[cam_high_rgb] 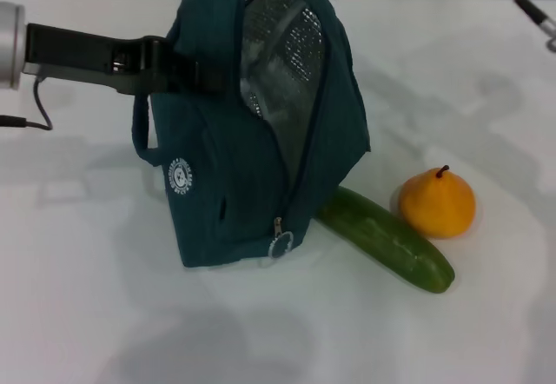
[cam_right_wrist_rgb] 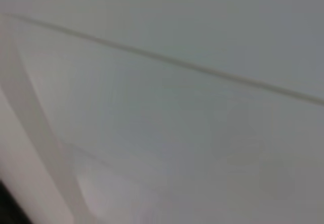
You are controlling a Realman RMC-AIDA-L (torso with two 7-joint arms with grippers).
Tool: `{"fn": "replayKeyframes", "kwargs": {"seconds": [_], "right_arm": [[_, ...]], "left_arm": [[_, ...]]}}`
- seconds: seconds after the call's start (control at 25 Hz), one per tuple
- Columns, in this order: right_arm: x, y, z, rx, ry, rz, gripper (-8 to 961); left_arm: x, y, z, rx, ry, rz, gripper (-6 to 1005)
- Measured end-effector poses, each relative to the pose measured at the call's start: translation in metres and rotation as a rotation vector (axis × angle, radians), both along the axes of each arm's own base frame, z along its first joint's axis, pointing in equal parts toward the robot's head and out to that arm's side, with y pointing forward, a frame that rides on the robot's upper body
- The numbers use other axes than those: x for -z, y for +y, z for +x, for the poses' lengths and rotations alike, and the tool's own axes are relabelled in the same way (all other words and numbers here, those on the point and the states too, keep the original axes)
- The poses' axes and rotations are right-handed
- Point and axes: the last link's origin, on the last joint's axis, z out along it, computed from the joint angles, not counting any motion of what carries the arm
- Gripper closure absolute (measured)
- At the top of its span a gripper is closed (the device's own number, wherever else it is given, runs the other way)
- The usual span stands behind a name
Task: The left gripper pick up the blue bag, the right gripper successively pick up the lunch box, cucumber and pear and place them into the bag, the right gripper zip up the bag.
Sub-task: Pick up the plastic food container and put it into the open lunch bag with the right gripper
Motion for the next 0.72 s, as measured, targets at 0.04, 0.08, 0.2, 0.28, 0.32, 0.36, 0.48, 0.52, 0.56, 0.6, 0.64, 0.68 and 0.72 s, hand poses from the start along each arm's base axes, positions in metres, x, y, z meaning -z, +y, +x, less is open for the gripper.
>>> {"fn": "replayKeyframes", "kwargs": {"seconds": [0.04, 0.08, 0.2, 0.28, 0.32, 0.36, 0.48, 0.52, 0.56, 0.6, 0.64, 0.68, 0.72], "right_arm": [[0.003, 0.0, -0.004, -0.009, -0.01, -0.01, 790], [0.007, 0.001, -0.007, -0.017, -0.025, -0.024, 788], [0.022, -0.001, -0.013, -0.023, -0.077, -0.069, 782], [0.03, -0.003, -0.012, -0.017, -0.106, -0.092, 778], [0.034, -0.005, -0.009, -0.006, -0.119, -0.102, 776], [0.037, -0.007, -0.006, 0.002, -0.129, -0.109, 774], [0.041, -0.012, 0.008, 0.031, -0.148, -0.116, 769], [0.042, -0.014, 0.013, 0.044, -0.153, -0.118, 767], [0.043, -0.016, 0.016, 0.051, -0.157, -0.12, 765], [0.044, -0.018, 0.021, 0.062, -0.161, -0.121, 763], [0.045, -0.02, 0.025, 0.07, -0.169, -0.124, 761], [0.046, -0.021, 0.027, 0.073, -0.175, -0.126, 759], [0.049, -0.022, 0.029, 0.077, -0.188, -0.131, 757]], "left_arm": [[0.001, 0.0, 0.001, 0.002, 0.001, -0.003, 959], [0.003, 0.001, 0.001, 0.003, 0.002, -0.007, 959], [0.006, 0.001, 0.003, 0.009, -0.002, -0.015, 959], [0.007, 0.001, 0.004, 0.011, -0.005, -0.015, 958], [0.007, 0.001, 0.004, 0.011, -0.006, -0.015, 959], [0.007, 0.001, 0.004, 0.011, -0.007, -0.015, 960], [0.005, 0.001, 0.004, 0.009, -0.01, -0.007, 962], [0.005, 0.001, 0.004, 0.009, -0.01, -0.005, 962], [0.004, 0.001, 0.004, 0.008, -0.01, -0.004, 962], [0.004, 0.001, 0.003, 0.007, -0.01, -0.003, 962], [0.004, 0.002, 0.003, 0.007, -0.011, -0.002, 962], [0.004, 0.002, 0.003, 0.006, -0.011, -0.001, 962], [0.004, 0.002, 0.003, 0.005, -0.012, 0.002, 962]]}}
